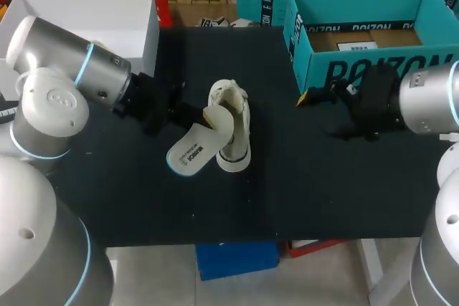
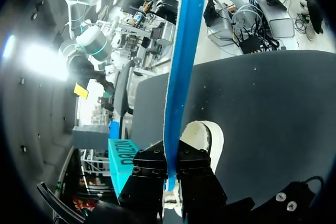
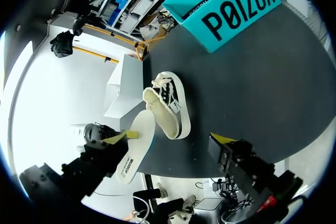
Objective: Take the shoe out of the shoebox, open the shoe tongue, remove and reinsert the insole, then place the shoe into the shoebox
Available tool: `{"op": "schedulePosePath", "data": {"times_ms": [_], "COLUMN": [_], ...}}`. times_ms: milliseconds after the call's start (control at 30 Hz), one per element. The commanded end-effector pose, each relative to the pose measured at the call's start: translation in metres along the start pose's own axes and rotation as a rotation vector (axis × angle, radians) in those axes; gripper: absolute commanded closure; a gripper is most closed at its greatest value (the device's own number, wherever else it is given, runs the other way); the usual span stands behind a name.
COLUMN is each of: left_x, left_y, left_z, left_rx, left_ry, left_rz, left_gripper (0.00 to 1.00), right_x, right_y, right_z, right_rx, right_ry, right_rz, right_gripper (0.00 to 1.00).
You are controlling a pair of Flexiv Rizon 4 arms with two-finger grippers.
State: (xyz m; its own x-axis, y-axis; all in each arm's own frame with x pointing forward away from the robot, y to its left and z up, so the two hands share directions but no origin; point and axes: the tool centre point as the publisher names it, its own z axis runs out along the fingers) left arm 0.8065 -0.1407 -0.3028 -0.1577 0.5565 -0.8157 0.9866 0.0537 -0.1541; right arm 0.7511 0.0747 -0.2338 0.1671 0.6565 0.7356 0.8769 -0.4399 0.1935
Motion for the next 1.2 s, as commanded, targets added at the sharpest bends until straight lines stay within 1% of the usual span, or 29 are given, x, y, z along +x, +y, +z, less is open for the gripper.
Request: {"op": "schedulePosePath", "data": {"times_ms": [33,200,300,400,567,733,933,1200], "left_x": [-0.003,0.004,0.01,0.013,0.013,0.014,0.018,0.027], "left_y": [0.005,0.006,0.006,0.009,0.021,0.03,0.039,0.058], "left_z": [0.004,0.007,0.013,0.021,0.034,0.046,0.052,0.055], "left_rx": [0.01,0.008,0.029,0.065,0.092,0.109,0.091,0.012], "left_ry": [0.067,0.108,0.153,0.224,0.293,0.332,0.351,0.335], "left_rz": [-0.003,-0.019,-0.009,0.026,0.067,0.084,0.079,0.077], "left_gripper": [1.0,1.0,1.0,1.0,1.0,1.0,1.0,1.0], "right_x": [0.001,0.001,0.001,0.001,0.001,0.001,0.001,0.001], "right_y": [-0.001,-0.001,-0.001,-0.001,-0.001,-0.001,-0.001,-0.001], "right_z": [0.003,0.003,0.003,0.003,0.003,0.003,0.003,0.003], "right_rx": [-0.003,-0.003,-0.003,-0.003,-0.003,-0.003,-0.003,-0.003], "right_ry": [-0.001,-0.001,-0.001,-0.001,-0.001,-0.001,-0.001,-0.001], "right_rz": [0.001,0.001,0.001,0.001,0.001,0.001,0.001,0.001], "right_gripper": [0.0,0.0,0.0,0.0,0.0,0.0,0.0,0.0]}}
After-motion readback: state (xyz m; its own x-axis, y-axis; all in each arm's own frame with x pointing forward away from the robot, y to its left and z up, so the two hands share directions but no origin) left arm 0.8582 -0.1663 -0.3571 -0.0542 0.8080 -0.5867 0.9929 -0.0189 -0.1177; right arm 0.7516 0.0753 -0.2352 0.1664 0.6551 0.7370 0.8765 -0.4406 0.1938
